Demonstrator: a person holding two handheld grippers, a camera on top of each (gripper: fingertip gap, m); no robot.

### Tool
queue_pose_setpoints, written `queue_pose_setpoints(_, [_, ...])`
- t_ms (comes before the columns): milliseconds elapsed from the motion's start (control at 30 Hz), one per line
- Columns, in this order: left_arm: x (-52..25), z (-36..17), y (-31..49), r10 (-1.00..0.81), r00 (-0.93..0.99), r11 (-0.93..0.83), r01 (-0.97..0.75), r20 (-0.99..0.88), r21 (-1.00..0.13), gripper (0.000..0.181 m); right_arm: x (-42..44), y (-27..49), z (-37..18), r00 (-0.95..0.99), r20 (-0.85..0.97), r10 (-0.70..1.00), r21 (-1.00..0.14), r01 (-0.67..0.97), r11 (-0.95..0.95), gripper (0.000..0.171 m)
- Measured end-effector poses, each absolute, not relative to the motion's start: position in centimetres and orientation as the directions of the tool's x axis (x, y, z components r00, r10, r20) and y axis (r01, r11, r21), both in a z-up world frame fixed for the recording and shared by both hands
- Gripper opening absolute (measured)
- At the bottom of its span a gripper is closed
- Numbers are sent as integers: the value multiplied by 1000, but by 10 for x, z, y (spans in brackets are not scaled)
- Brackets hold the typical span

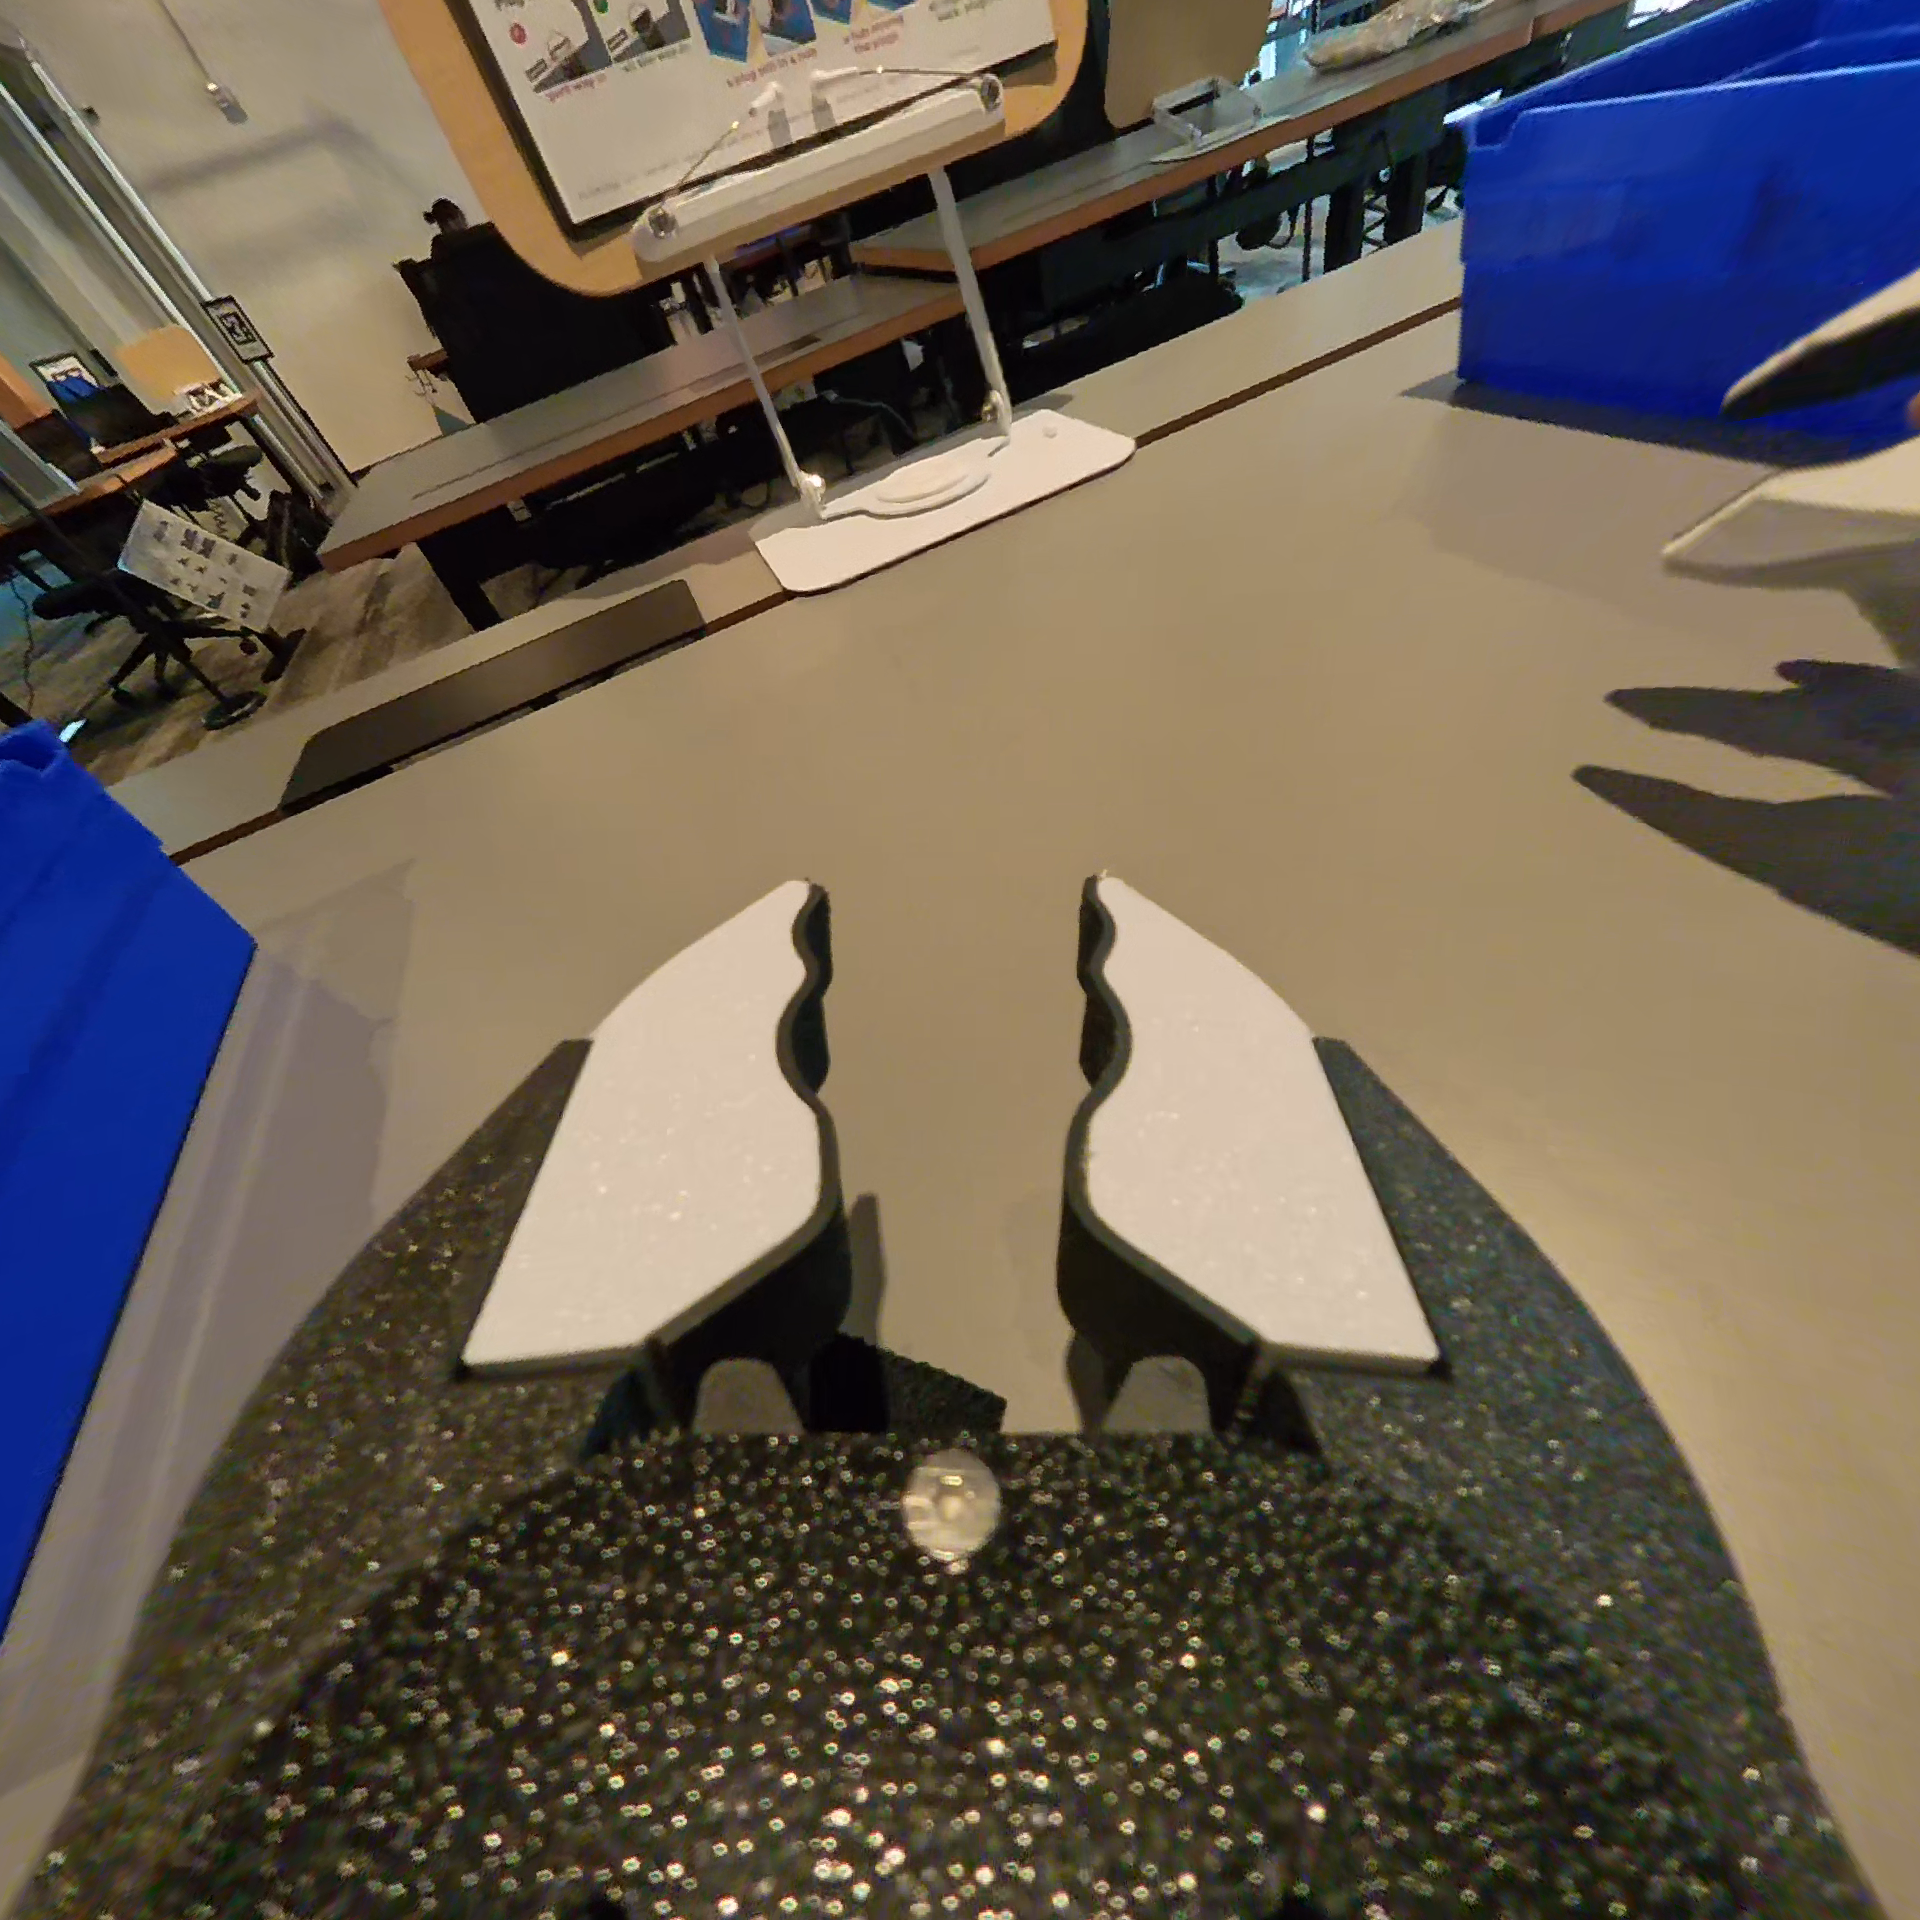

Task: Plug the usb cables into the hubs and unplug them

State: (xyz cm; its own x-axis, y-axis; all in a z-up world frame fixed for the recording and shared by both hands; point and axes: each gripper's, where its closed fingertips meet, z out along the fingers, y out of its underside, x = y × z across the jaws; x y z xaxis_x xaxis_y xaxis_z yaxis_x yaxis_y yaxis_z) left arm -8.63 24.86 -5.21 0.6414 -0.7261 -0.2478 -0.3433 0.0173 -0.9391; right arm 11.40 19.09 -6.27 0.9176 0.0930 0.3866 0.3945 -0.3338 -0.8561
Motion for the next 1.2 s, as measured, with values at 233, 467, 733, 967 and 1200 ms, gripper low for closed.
queue_pose_setpoints(233, [-94,-51,254,-700,663,26,-348,-265,-937,46,121,190,-81,961,234,144,-867,274,-416,43])
queue_pose_setpoints(467, [-198,-15,302,-400,886,122,-201,-233,-972,45,115,190,-88,939,296,177,-832,345,-435,43])
queue_pose_setpoints(733, [-307,-16,346,-144,981,33,-126,-129,-992,52,113,191,-94,918,347,190,-798,396,-454,42])
queue_pose_setpoints(967, [-313,-49,372,-137,980,-216,-171,-144,-961,50,111,190,-95,905,377,196,-785,425,-451,42])
queue_pose_setpoints(1200, [-304,-67,378,-223,967,-322,-196,-127,-926,11,110,190,-95,903,379,201,-783,429,-450,42])
